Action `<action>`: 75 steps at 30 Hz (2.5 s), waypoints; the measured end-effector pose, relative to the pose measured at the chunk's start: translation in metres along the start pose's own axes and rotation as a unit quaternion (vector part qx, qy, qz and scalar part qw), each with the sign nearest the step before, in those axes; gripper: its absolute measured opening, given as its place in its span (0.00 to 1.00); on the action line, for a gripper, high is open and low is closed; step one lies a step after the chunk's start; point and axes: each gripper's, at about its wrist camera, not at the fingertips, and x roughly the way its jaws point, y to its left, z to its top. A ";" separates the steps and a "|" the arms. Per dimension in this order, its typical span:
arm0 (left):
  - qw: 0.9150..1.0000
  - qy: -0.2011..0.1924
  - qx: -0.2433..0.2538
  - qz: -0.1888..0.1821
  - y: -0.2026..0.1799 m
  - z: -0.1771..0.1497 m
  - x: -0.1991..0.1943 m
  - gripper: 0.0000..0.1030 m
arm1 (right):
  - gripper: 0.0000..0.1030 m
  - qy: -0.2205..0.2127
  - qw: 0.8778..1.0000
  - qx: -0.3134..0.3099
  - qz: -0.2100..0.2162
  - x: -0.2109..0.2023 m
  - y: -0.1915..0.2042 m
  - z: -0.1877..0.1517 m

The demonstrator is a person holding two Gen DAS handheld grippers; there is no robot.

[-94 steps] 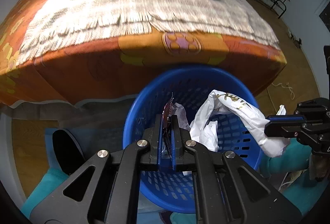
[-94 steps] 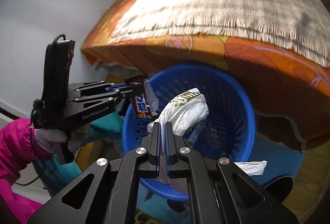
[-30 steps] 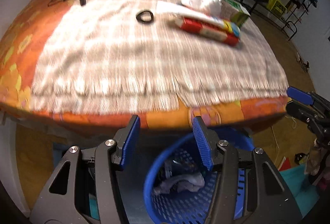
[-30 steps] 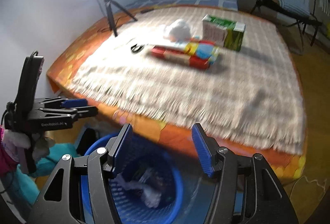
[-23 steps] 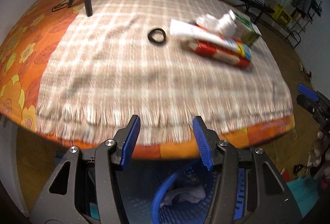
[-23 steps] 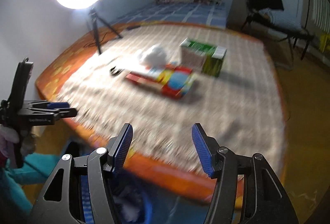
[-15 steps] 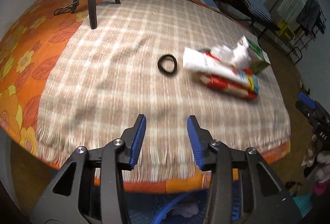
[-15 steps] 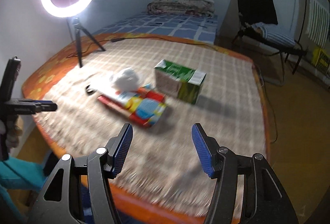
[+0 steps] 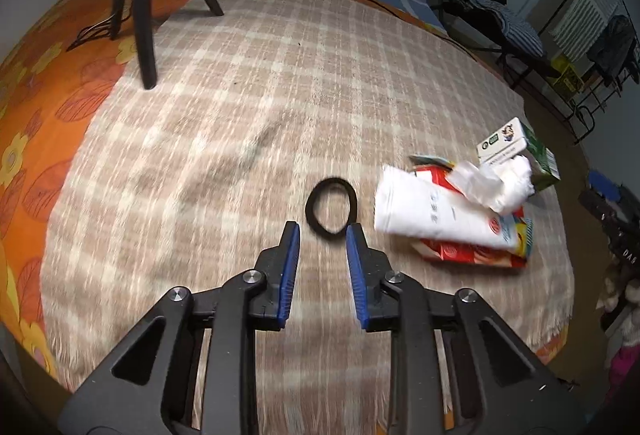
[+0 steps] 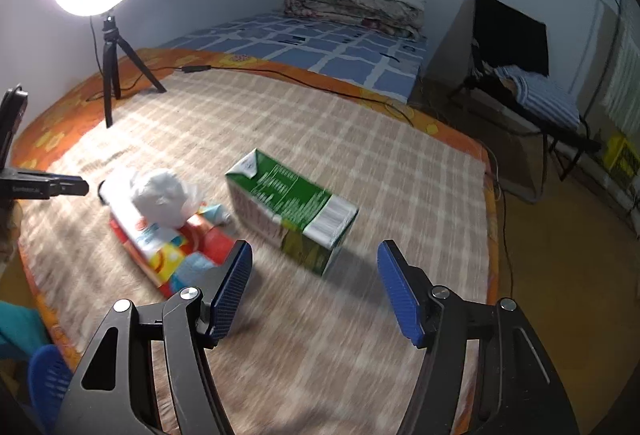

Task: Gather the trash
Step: 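Move both tools back over the bed toward the hair tie and milk carton, then grasp the black hair tie with the left tool while the right tool grasps the green milk carton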

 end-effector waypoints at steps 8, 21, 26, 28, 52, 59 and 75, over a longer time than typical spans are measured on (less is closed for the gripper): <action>1.000 0.012 0.015 0.007 -0.002 0.008 0.023 0.12 | 0.63 0.035 0.993 -0.111 0.014 0.036 0.016 0.020; 0.999 0.000 0.045 0.016 -0.001 0.013 0.035 0.05 | 0.63 0.075 0.978 -0.194 -0.003 0.075 0.030 0.033; 0.998 0.001 0.054 0.017 -0.004 0.013 0.035 0.05 | 0.63 0.082 0.978 -0.190 0.009 0.085 0.034 0.036; 0.998 0.002 0.054 0.018 -0.003 0.014 0.035 0.05 | 0.63 0.090 0.977 -0.191 0.017 0.090 0.038 0.035; 0.997 -0.049 0.042 0.036 0.010 0.014 -0.003 0.02 | 0.43 0.064 0.991 -0.113 -0.012 0.057 0.035 0.029; 0.997 -0.060 0.046 0.025 0.006 0.009 -0.028 0.02 | 0.43 0.028 0.996 -0.077 -0.023 0.031 0.031 0.032; 0.996 -0.046 0.071 -0.023 -0.016 -0.050 -0.087 0.02 | 0.43 -0.026 0.998 -0.036 0.036 -0.079 0.076 0.005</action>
